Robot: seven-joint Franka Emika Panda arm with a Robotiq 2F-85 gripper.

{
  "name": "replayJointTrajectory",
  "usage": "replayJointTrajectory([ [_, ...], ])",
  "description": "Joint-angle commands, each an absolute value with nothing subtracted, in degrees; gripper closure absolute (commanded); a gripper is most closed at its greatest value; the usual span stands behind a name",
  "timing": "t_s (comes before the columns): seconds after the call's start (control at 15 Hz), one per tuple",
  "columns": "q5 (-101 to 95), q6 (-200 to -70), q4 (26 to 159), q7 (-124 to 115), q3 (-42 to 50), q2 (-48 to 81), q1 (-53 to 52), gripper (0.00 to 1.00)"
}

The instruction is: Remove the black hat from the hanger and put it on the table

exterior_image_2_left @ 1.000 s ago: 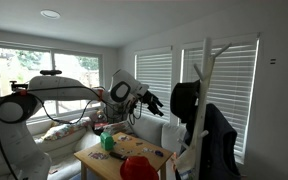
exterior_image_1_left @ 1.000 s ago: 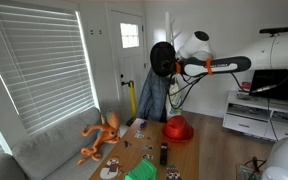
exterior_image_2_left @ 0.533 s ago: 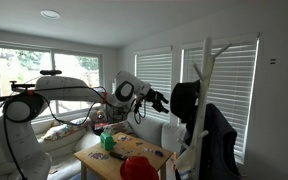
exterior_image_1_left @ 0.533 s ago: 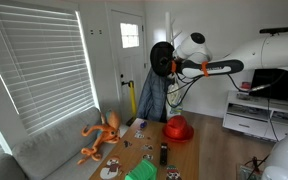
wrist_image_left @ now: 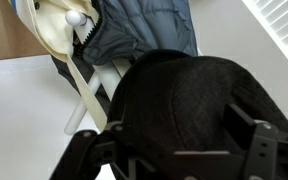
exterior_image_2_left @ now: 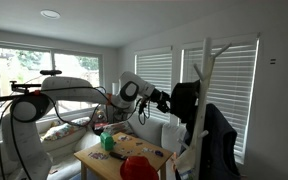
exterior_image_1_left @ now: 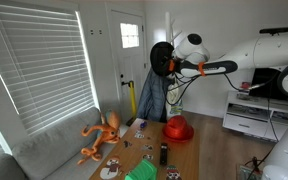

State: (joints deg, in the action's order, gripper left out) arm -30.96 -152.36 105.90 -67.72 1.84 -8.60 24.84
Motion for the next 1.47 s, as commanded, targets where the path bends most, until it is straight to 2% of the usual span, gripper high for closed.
replayJointTrajectory([
  [0.0,-33.2,-152.1,103.8,-71.6,1.2,-7.2,25.5,0.41],
  [0.47,-35.7,-152.9,103.9,-75.1,1.3,-7.9,25.7,0.89],
  [0.6,-36.5,-153.4,104.0,-76.3,1.3,-8.3,25.7,1.00],
  [1.4,-35.6,-161.4,105.9,-75.2,1.2,-11.1,24.1,0.98],
])
